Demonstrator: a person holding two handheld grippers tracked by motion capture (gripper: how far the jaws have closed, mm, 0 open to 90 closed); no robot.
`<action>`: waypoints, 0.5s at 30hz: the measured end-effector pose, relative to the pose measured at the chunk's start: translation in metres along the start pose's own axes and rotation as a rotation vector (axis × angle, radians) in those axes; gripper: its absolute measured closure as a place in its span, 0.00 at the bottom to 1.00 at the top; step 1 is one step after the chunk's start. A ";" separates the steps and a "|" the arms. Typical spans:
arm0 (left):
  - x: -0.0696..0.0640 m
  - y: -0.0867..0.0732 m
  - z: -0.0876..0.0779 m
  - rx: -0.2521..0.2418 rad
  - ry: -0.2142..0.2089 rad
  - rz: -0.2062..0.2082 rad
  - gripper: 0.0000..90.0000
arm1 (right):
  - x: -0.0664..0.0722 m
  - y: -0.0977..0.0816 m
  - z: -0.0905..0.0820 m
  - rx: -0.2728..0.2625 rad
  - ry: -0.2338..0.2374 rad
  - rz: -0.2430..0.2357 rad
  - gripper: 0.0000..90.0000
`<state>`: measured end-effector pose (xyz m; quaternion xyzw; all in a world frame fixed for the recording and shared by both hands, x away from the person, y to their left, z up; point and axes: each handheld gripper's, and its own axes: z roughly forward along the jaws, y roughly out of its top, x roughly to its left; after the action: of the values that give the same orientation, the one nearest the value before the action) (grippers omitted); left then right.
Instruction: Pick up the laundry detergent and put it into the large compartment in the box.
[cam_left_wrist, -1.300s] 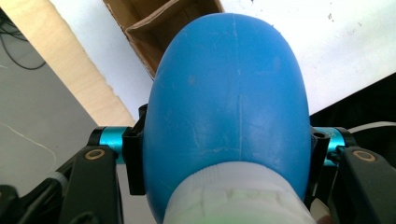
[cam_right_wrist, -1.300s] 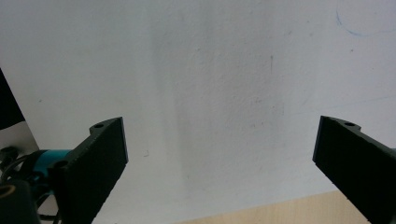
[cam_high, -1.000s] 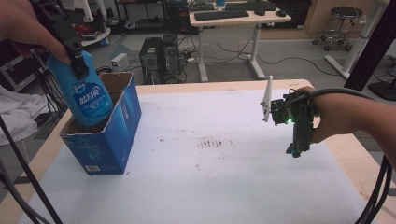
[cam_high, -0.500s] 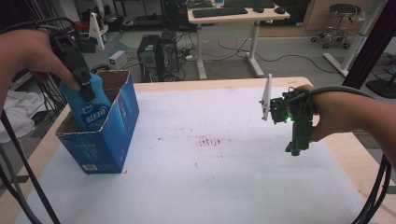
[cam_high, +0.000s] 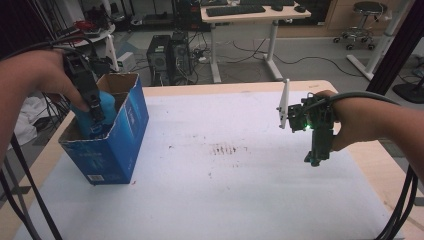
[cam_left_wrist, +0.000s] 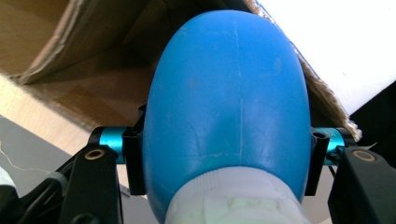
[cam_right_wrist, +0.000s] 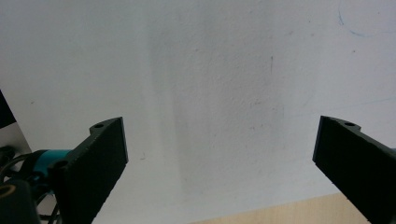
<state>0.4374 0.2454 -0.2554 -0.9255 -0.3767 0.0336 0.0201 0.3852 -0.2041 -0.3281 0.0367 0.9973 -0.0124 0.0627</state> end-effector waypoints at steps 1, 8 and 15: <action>0.000 0.000 0.003 -0.003 0.002 0.003 0.42 | 0.000 0.000 0.000 0.002 -0.001 0.005 0.02; 0.001 -0.001 0.018 -0.004 0.007 0.027 0.42 | 0.000 0.002 0.001 0.004 0.002 0.001 0.02; 0.000 -0.002 0.032 -0.003 0.004 0.062 0.42 | 0.000 0.004 0.002 0.008 0.003 -0.002 0.02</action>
<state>0.4330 0.2474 -0.2871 -0.9368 -0.3479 0.0319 0.0185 0.3861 -0.2006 -0.3300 0.0360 0.9973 -0.0167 0.0612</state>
